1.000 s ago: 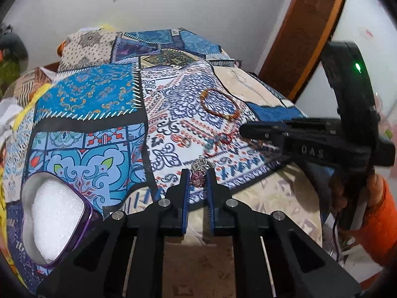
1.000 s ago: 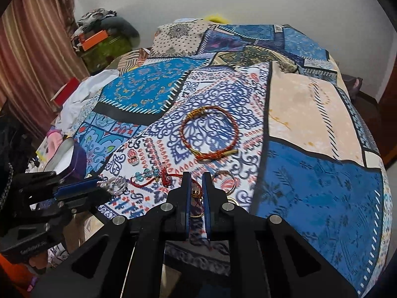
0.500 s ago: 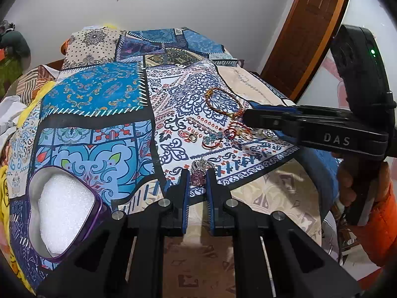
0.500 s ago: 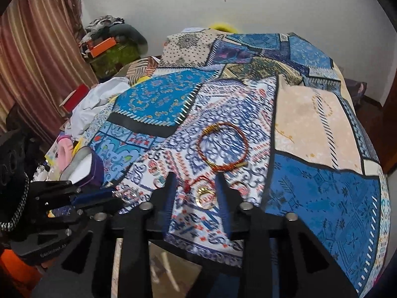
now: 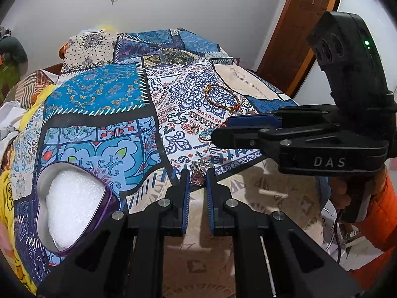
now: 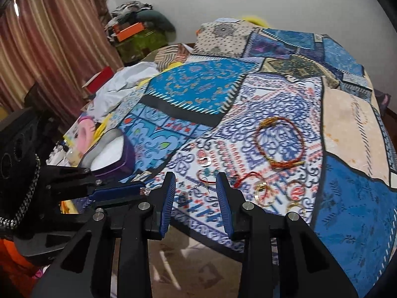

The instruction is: Organize jewelry

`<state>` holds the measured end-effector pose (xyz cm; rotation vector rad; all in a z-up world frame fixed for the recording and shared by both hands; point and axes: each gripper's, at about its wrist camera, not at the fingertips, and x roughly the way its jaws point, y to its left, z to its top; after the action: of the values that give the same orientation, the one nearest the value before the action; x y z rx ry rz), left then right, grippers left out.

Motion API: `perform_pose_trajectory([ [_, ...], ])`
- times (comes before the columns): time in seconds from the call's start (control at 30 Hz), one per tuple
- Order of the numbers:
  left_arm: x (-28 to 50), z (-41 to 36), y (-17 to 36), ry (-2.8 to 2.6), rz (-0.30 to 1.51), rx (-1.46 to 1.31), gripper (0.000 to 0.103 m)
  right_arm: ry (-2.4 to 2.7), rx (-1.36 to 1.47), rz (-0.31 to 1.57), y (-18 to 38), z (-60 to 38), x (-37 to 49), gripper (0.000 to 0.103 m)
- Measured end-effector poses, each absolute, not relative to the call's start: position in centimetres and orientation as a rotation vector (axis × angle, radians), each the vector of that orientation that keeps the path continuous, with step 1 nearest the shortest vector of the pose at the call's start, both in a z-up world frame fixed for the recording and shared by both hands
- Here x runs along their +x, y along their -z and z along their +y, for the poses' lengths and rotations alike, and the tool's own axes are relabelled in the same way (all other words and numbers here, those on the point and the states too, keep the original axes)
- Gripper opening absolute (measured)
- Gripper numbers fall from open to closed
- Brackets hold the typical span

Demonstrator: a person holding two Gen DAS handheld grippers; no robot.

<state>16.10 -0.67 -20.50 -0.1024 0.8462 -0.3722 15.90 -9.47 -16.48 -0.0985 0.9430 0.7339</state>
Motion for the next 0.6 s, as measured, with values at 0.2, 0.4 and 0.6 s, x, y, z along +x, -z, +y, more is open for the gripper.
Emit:
perform_pose_trajectory([
  [0.2,15.8,-0.4,20.5,0.372,0.846,-0.110,0.011,-0.773,-0.095,0.979,17.1,-8.0,15.9,0.030],
  [0.4,15.5,-0.2,20.5,0.370,0.847,-0.107,0.011,-0.714,-0.136,0.994,18.5,-7.7,16.8,0.027],
  [0.6,15.2,0.1,20.5,0.359,0.850,-0.104,0.009,-0.657,-0.268,0.936,18.4,-7.4,16.0,0.024],
])
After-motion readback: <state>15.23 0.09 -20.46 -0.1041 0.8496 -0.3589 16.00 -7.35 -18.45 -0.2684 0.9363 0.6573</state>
